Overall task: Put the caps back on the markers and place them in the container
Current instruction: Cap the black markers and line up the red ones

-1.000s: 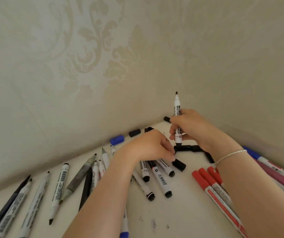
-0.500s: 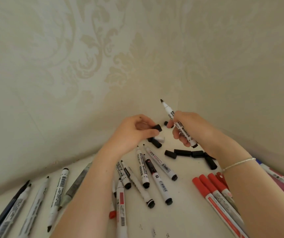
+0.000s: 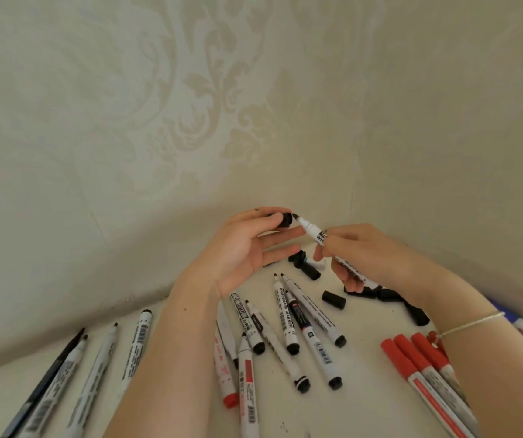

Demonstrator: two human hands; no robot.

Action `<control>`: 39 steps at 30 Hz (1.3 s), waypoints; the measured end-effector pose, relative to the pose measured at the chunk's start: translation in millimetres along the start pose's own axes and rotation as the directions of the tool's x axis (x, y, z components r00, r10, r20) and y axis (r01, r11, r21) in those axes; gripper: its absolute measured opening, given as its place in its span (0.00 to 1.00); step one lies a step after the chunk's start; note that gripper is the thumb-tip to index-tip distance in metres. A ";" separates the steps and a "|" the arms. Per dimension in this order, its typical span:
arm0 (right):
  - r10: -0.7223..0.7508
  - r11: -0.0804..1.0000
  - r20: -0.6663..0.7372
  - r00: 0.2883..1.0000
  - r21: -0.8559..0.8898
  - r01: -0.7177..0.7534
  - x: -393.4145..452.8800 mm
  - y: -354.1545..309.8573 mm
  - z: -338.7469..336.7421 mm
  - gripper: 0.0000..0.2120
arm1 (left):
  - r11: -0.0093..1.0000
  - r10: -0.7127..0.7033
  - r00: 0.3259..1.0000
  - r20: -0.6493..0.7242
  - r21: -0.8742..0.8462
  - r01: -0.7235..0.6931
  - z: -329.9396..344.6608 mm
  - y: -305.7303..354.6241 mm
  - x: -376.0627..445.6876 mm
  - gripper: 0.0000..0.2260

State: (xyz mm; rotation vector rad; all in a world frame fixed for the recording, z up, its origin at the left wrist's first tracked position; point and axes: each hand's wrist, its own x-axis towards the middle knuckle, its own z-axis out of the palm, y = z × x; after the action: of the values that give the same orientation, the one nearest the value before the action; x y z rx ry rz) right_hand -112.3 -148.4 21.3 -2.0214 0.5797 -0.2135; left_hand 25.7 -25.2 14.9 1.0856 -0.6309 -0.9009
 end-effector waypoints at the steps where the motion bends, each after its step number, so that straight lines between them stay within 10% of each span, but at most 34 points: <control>1: 0.002 1.000 0.005 1.000 -0.019 -0.002 -0.6 -0.1 0.4 0.11 | 1.000 0.000 1.000 -0.001 0.018 0.000 0.2 -0.2 -0.2 0.07; 14: -0.034 0.983 -0.018 0.999 -0.183 0.030 -0.4 3.3 2.6 0.07 | 0.902 0.056 0.992 -0.116 0.431 -0.001 -0.1 1.5 -0.1 0.10; 22: -0.065 0.996 -0.158 0.985 -0.062 0.056 1.7 0.3 -4.4 0.07 | 0.971 0.099 0.983 -0.154 0.233 -0.061 -2.8 -1.1 1.1 0.10; 28: -0.082 0.996 -0.154 0.985 -0.054 0.074 1.5 -1.0 -2.6 0.07 | 0.665 0.370 0.915 -0.161 0.734 -0.140 -4.1 -5.9 6.5 0.08; 39: -0.065 0.986 -0.104 0.992 -0.159 0.048 2.9 4.0 0.1 0.06 | 0.406 0.472 0.881 -0.026 0.894 -0.191 -0.3 -2.9 2.9 0.10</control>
State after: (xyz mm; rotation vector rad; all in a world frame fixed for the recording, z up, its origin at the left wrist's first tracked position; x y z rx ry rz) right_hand -110.9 -151.3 17.5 -2.1904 0.6243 -0.3234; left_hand 26.5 -28.1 12.1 1.8855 -1.0834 0.0477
